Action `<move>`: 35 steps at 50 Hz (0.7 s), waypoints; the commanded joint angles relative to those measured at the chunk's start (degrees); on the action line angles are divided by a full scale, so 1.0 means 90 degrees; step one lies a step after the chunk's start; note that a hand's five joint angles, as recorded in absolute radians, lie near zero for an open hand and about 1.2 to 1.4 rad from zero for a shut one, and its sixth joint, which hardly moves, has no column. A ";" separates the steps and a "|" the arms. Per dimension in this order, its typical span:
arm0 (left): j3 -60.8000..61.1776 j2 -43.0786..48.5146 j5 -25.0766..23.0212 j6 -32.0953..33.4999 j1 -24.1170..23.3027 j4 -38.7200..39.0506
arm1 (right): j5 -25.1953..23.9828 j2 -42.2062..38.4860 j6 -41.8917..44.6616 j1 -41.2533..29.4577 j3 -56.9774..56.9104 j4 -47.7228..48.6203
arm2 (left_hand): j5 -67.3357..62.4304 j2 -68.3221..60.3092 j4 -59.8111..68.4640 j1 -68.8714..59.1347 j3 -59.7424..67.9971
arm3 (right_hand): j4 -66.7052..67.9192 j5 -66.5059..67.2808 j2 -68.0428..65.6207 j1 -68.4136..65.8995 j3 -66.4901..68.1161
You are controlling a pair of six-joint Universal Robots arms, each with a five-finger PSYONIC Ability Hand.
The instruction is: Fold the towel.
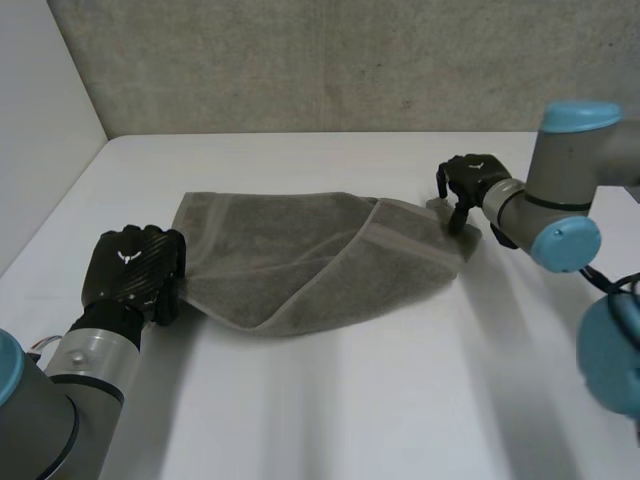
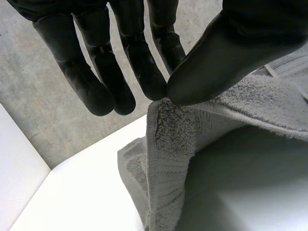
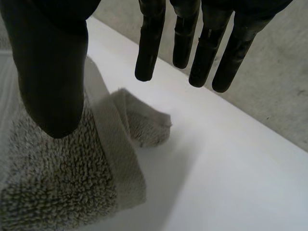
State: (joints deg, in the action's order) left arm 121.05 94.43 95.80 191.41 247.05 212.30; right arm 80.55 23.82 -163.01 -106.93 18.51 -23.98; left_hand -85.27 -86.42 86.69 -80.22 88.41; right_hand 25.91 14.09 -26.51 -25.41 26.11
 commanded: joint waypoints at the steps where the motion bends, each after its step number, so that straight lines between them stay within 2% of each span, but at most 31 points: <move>1: -0.0003 0.0026 0.0000 0.0002 0.0002 -0.0005 | 0.0044 -0.0811 0.0056 -0.0062 -0.1128 -0.0635 | 0.1696 0.0713 -0.0744 0.0025 -0.0935 | 0.0202 0.0404 -0.0136 -0.0258 0.0180; 5: 0.0007 0.0026 0.0000 0.0002 0.0002 -0.0005 | 0.0015 -0.0811 0.0066 -0.0062 -0.1001 -0.0704 | 0.1696 0.0713 -0.0744 0.0025 -0.0935 | 0.0577 0.0779 -0.0511 -0.0634 0.0555; 6: 0.0007 0.0016 0.0000 0.0002 0.0002 -0.0005 | 0.0005 -0.0802 0.0075 -0.0052 -0.0924 -0.0743 | 0.1696 0.0713 -0.0744 0.0025 -0.0935 | 0.1151 0.1353 -0.1085 -0.1207 0.1129; 7: 0.0007 0.0016 0.0000 0.0002 0.0002 -0.0005 | -0.0014 -0.0792 0.0075 -0.0062 -0.0865 -0.0792 | 0.1696 0.0713 -0.0744 0.0025 -0.0935 | 0.2359 0.2562 -0.2293 -0.2416 0.2338; 8: 0.0017 0.0006 0.0000 0.0002 0.0002 -0.0005 | -0.0014 -0.0792 0.0075 -0.0062 -0.0865 -0.0792 | 0.1696 0.0713 -0.0744 0.0025 -0.0935 | 0.2372 0.2574 -0.2305 -0.2428 0.2350; 10: 0.0017 0.0006 0.0000 0.0002 -0.0008 -0.0005 | 0.0005 -0.0743 0.0075 -0.0091 -0.0797 -0.0860 | 0.1696 0.0713 -0.0744 0.0025 -0.0935 | 0.5143 0.5345 -0.5076 -0.5199 0.5121; 11: 0.0017 -0.0003 0.0000 0.0002 -0.0008 -0.0005 | 0.0005 -0.0743 0.0075 -0.0091 -0.0796 -0.0861 | 0.1696 0.0713 -0.0744 0.0025 -0.0935 | 0.5156 0.5359 -0.5090 -0.5213 0.5134; 12: 0.0017 -0.0004 0.0000 0.0002 -0.0008 -0.0005 | 0.0025 -0.0637 0.0075 -0.0091 -0.0767 -0.0880 | 0.1696 0.0713 -0.0744 0.0025 -0.0935 | 0.6001 0.6203 -0.5935 -0.6057 0.5979; 16: 0.0046 -0.0043 0.0000 0.0002 -0.0008 -0.0005 | 0.0035 -0.0323 0.0056 -0.0130 -0.0621 -0.0909 | 0.1696 0.0713 -0.0744 0.0025 -0.0935 | 0.6009 0.6212 -0.5943 -0.6066 0.5988; 22: 0.0124 -0.0159 0.0000 0.0002 -0.0018 -0.0015 | -0.0122 0.0546 0.0115 -0.0013 0.0610 -0.1027 | 0.1696 0.0713 -0.0744 0.0025 -0.0935 | 0.6009 0.6212 -0.5943 -0.6066 0.5988; 23: 0.0124 -0.0160 0.0000 0.0002 -0.0018 -0.0015 | -0.0189 0.0885 0.0173 0.0026 0.1171 -0.0959 | 0.1696 0.0713 -0.0744 0.0025 -0.0935 | 0.6009 0.6212 -0.5943 -0.6066 0.5988; 24: 0.0172 -0.0247 0.0000 0.0002 -0.0008 -0.0015 | -0.0190 0.0888 0.0173 0.0026 0.1176 -0.0958 | 0.1696 0.0713 -0.0744 0.0025 -0.0935 | 0.6009 0.6212 -0.5943 -0.6066 0.5988; 26: 0.0221 -0.0335 -0.0009 0.0002 -0.0008 -0.0025 | -0.0443 0.1675 0.0571 0.0104 0.2468 -0.0803 | 0.1696 0.0713 -0.0744 0.0025 -0.0935 | 0.6009 0.6212 -0.5943 -0.6066 0.5988; 27: 0.0251 -0.0423 -0.0010 0.0002 -0.0008 -0.0054 | -0.0444 0.1679 0.0574 0.0104 0.2475 -0.0802 | 0.1696 0.0713 -0.0744 0.0025 -0.0935 | 0.6009 0.6212 -0.5943 -0.6066 0.5988; 29: 0.0280 -0.0501 -0.0010 0.0002 -0.0008 -0.0073 | -0.0648 0.2485 0.1156 0.0240 0.3826 -0.0481 | 0.1696 0.0713 -0.0744 0.0025 -0.0935 | 0.6009 0.6212 -0.5943 -0.6066 0.5988; 32: 0.0339 -0.0618 -0.0010 0.0002 -0.0008 -0.0093 | -0.0717 0.2880 0.1443 0.0407 0.4467 -0.0265 | 0.1696 0.0713 -0.0744 0.0025 -0.0935 | 0.6009 0.6212 -0.5943 -0.6066 0.5988; 34: 0.0368 -0.0648 -0.0010 0.0002 -0.0008 -0.0093 | -0.0795 0.3648 0.1890 0.0786 0.5653 0.0182 | 0.1696 0.0713 -0.0744 0.0025 -0.0935 | 0.6009 0.6212 -0.5943 -0.6066 0.5988; 35: 0.0378 -0.0648 -0.0019 0.0002 -0.0018 -0.0093 | -0.0796 0.3652 0.1892 0.0788 0.5659 0.0184 | 0.1696 0.0713 -0.0744 0.0025 -0.0935 | 0.6009 0.6212 -0.5943 -0.6066 0.5988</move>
State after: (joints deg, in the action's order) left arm 123.80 89.61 95.72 191.43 246.97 211.64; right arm 74.85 46.97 -152.38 -103.93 53.92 -27.71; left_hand -85.27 -86.42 86.69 -80.23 88.42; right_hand 76.27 63.66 -75.46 -68.64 75.72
